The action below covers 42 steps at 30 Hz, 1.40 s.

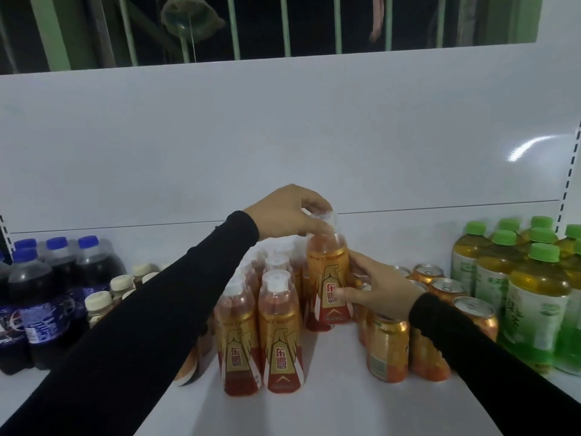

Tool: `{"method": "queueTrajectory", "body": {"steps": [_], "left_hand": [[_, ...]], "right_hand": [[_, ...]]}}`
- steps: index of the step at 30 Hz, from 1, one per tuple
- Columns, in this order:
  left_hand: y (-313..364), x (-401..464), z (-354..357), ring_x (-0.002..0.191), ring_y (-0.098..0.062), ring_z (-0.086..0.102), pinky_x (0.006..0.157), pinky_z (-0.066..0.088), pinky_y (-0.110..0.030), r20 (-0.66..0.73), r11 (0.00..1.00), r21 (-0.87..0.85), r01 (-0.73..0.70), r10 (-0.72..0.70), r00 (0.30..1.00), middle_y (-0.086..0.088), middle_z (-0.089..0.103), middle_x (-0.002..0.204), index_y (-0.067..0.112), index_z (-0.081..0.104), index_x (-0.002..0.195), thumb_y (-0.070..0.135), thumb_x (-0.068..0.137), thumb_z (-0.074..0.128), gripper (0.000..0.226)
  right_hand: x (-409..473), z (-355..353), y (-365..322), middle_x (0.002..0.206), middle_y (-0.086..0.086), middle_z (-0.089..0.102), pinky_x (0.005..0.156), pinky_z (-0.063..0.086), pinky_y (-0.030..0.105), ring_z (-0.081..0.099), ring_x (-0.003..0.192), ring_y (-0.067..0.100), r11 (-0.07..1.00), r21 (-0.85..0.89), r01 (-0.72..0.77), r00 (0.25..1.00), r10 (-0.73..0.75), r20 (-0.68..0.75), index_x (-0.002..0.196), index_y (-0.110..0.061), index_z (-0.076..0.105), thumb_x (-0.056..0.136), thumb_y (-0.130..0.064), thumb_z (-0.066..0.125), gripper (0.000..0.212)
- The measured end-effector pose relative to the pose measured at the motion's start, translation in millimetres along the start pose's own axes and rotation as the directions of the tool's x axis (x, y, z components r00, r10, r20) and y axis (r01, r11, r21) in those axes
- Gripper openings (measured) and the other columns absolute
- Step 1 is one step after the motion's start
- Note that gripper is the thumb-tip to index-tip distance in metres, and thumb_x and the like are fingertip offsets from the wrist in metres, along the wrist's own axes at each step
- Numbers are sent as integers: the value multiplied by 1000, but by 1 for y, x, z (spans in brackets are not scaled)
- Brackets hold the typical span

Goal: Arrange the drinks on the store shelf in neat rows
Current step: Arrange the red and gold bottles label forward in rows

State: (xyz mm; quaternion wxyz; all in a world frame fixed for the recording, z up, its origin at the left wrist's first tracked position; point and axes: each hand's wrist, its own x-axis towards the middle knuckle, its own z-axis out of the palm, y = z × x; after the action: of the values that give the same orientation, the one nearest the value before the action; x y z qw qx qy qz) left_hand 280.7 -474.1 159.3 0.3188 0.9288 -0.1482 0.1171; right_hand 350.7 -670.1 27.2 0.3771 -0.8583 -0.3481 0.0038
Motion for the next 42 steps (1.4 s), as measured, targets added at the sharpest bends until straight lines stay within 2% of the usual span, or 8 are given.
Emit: {"method": "queueTrajectory", "body": {"steps": [4, 10, 14, 20, 25, 32, 37, 42], "left_hand": [[-22, 11, 18, 95, -8, 65, 85, 58, -25, 53, 994, 101, 32, -38, 998, 6, 62, 120, 15, 66, 126, 24, 85, 79, 44], [-45, 18, 36, 109, -7, 58, 96, 45, -24, 111, 963, 260, 67, -99, 989, 8, 63, 126, 20, 65, 128, 32, 84, 78, 48], [-53, 20, 42, 109, -11, 60, 97, 49, -28, 108, 954, 290, 81, -116, 987, 6, 66, 119, 19, 67, 124, 32, 81, 80, 47], [-62, 21, 43, 103, -14, 61, 91, 51, -29, 106, 940, 329, 93, -135, 985, 6, 67, 110, 18, 68, 120, 32, 81, 80, 43], [-59, 18, 44, 83, -3, 53, 71, 40, -19, 119, 937, 340, 82, -129, 985, 17, 56, 93, 19, 66, 124, 30, 83, 76, 43], [-61, 8, 15, 109, -10, 62, 100, 47, -27, 8, 963, 245, 114, -119, 993, 5, 66, 122, 22, 63, 130, 36, 88, 73, 45], [-93, -3, -19, 107, -15, 57, 90, 40, -24, -285, 896, 307, 321, -235, 929, -2, 64, 125, 16, 62, 129, 33, 90, 70, 44], [-117, -8, -20, 104, -20, 56, 83, 44, -28, -187, 766, 363, 530, -498, 847, -2, 62, 124, 13, 62, 123, 41, 84, 75, 49]], "right_hand": [[3, -6, 8, 154, -7, 38, 109, 35, 31, 41, 136, 13, 959, -271, -82, 995, 92, 25, 153, -31, 26, 69, -83, 59, 104], [-1, -2, 9, 158, 4, 30, 110, 31, 33, 33, 141, 20, 872, -468, -142, 982, 185, 47, 153, -19, 24, 88, -72, 44, 86], [2, 2, 15, 139, 5, 48, 100, 40, 33, 47, 120, 18, 833, -537, -135, 981, 188, 46, 129, -15, 49, 88, -75, 36, 73], [2, 5, 20, 144, 6, 44, 103, 37, 35, 44, 127, 20, 801, -586, -123, 978, 198, 64, 136, -16, 47, 89, -77, 28, 80], [0, 6, 15, 162, 6, 20, 117, 23, 38, 24, 146, 23, 781, -607, -147, 967, 243, 78, 155, -19, 25, 89, -77, 24, 88], [-1, 5, 10, 161, 6, 25, 116, 24, 38, 27, 145, 23, 782, -603, -156, 966, 249, 74, 152, -17, 29, 91, -74, 25, 84], [-1, 6, 10, 163, 6, 20, 118, 21, 38, 22, 147, 22, 789, -593, -160, 965, 253, 76, 154, -18, 26, 91, -74, 25, 84], [-2, 6, 10, 163, 5, 20, 117, 21, 38, 22, 147, 22, 789, -591, -168, 963, 259, 72, 154, -19, 26, 91, -74, 26, 84]]}}
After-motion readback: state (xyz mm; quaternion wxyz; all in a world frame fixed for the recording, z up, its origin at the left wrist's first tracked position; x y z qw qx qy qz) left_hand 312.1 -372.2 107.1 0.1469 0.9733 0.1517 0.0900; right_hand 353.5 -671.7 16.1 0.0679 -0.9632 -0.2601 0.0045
